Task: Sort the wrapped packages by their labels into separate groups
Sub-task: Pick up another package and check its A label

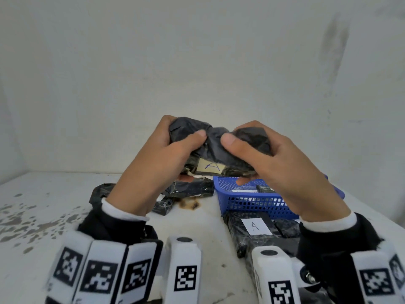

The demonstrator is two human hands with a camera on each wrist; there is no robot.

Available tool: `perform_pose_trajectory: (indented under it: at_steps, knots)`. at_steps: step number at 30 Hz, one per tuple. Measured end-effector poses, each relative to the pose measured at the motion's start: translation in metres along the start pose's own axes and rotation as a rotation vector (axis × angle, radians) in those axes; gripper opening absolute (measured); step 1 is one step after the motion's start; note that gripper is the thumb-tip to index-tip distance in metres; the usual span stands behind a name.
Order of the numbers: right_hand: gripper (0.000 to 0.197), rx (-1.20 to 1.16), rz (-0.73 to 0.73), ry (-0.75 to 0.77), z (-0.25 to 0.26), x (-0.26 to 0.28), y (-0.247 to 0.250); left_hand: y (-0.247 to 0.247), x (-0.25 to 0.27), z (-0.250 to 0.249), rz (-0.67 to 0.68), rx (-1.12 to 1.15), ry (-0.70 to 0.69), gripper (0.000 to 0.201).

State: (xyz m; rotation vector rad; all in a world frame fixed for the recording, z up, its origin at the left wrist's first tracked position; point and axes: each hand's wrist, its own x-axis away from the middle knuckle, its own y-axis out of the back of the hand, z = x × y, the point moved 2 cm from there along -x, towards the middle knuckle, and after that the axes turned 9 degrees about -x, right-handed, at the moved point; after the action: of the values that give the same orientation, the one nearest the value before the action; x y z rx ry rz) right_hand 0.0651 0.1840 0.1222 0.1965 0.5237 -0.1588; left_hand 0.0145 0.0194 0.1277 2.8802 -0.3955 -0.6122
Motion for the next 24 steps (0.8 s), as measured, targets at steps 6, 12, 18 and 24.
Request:
perform_pose_trajectory:
  at_steps: [6, 12, 18, 24]
  knots:
    - [0.022, -0.112, -0.108, -0.083, -0.004, -0.005, 0.006, 0.003, -0.002, 0.004, 0.055, -0.013, -0.008, 0.086]
    - [0.019, 0.167, -0.227, 0.057, -0.001, -0.004, 0.008, 0.007, -0.004, 0.006, -0.041, -0.068, -0.054, 0.043]
    - [0.045, 0.068, -0.087, 0.031, 0.002, -0.001, -0.003, 0.002, 0.001, 0.002, -0.012, -0.048, -0.117, 0.037]
    - [0.034, 0.223, -0.107, 0.087, 0.010, 0.001, 0.001, 0.002, 0.003, 0.001, -0.108, -0.162, -0.232, 0.041]
